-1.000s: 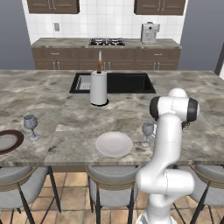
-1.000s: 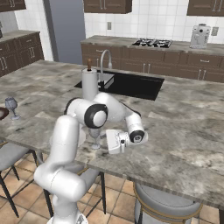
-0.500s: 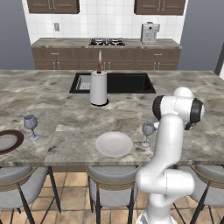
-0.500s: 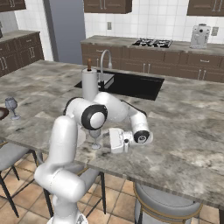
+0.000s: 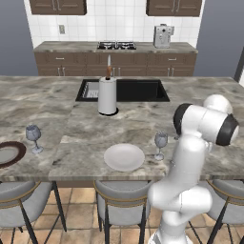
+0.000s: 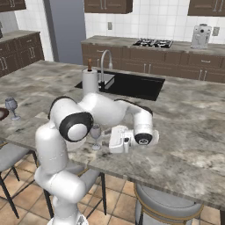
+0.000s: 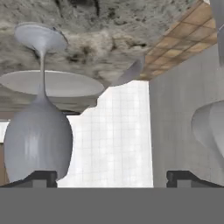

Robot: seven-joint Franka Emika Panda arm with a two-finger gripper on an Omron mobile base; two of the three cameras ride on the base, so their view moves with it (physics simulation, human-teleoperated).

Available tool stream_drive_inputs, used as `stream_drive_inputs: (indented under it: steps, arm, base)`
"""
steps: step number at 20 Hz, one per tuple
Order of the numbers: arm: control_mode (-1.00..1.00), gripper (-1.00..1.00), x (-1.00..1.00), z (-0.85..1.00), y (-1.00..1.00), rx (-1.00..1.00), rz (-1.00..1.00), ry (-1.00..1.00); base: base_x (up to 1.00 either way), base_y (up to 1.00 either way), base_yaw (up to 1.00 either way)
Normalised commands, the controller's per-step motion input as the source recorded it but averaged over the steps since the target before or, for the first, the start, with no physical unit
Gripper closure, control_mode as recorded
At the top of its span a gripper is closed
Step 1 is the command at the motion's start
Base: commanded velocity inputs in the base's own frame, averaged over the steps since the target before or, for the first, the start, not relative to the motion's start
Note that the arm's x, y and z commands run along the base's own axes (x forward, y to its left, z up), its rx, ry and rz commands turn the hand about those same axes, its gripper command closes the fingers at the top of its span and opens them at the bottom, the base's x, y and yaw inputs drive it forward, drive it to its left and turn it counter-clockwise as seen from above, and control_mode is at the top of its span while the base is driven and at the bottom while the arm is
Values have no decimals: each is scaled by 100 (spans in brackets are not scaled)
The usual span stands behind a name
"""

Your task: Retrieve the wine glasses from the counter and place one next to each plate.

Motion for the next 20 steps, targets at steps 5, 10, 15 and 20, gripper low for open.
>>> stream_drive_inputs:
  steps: [5,10,15,20]
  arm:
    - [-100,-100,-58,96,0,-15,-22,-1]
    - [-100,-100,-52,100,-13,0,-16,0]
    - [-100,-100,-76,100,-1,0,-6,-1]
    - [-100,-100,-93,100,6,0,-2,-5]
  base:
    - [0,0,0]
    - [0,0,0]
    - [0,0,0]
    - [0,0,0]
